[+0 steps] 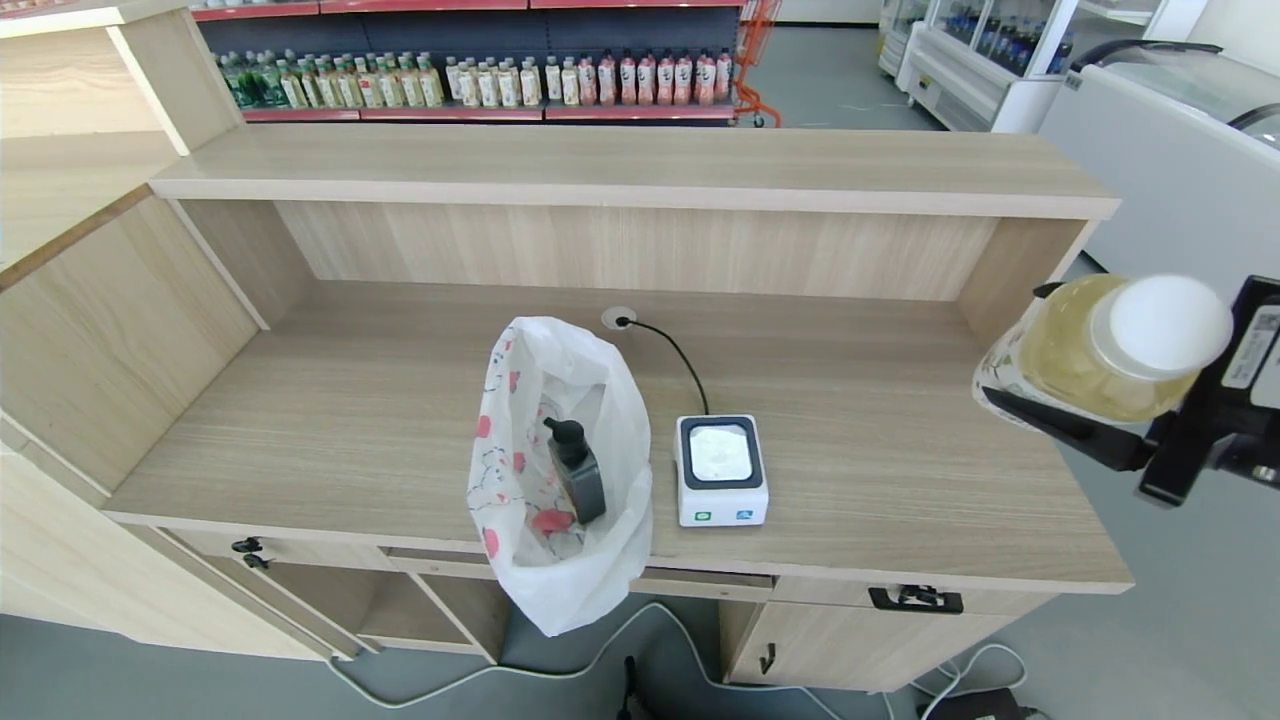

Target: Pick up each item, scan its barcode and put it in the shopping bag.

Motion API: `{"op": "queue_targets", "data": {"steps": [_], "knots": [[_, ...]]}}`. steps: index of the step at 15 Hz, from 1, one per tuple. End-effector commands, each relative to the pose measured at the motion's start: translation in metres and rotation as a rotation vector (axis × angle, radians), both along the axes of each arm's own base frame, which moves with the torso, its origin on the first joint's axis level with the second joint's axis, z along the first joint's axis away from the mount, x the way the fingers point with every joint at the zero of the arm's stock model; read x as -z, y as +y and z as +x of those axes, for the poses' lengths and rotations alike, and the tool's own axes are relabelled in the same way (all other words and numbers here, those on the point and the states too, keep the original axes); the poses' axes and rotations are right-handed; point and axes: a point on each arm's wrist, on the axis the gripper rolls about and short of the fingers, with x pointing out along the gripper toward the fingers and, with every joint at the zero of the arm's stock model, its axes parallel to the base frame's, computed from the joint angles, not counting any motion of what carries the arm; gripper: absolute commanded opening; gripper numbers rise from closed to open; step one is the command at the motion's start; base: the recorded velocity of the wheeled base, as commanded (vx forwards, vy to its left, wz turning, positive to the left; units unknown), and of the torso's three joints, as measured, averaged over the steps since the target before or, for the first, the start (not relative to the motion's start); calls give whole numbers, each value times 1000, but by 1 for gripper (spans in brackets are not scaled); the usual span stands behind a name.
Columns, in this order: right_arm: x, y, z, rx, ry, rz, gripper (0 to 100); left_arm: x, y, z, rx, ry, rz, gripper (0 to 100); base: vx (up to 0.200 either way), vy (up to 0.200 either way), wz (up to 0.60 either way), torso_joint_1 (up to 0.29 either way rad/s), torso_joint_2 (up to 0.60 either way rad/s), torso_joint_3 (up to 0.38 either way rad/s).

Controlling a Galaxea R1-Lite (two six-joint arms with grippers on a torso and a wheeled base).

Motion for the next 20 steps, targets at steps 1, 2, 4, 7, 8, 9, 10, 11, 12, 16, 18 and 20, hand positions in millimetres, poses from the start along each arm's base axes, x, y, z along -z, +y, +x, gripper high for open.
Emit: {"op": "queue_targets", "data": {"steps": [1,2,4,7,8,9,10,11,12,16,18,20], "knots": [[15,9,27,-35,23,-36,0,0,0,0,0,0,-1,100,0,200,0,2,7,2],[20,12,36,-56,4,-55,0,0,0,0,0,0,0,100,0,200,0,2,2,2],[32,17,53,-72,2,-72,0,0,0,0,0,0,2,100,0,100,0,-1,4,-1],[49,24,77,-95,-7,-80,0,0,0,0,0,0,0,100,0,0,0,0,0,0],[53,25,83,-100,-23,-90,0,0,0,0,0,0,0,100,0,0,0,0,0,0],[58,25,87,-103,-24,-97,0,0,0,0,0,0,0,100,0,0,0,0,0,0],[61,24,89,-99,-17,-104,0,0,0,0,0,0,0,100,0,0,0,0,0,0],[67,22,91,-93,-1,-113,0,0,0,0,0,0,0,100,0,0,0,0,0,0],[73,22,92,-101,16,-118,0,0,0,0,0,0,0,100,0,0,0,0,0,0],[91,24,100,-122,3,-118,0,0,0,0,0,0,0,100,0,0,0,0,0,0],[97,26,107,-123,-10,-117,0,0,0,0,0,0,0,100,0,0,0,0,0,0],[100,27,111,-125,-16,-115,0,0,0,0,0,0,0,100,0,0,0,0,0,0]]}}
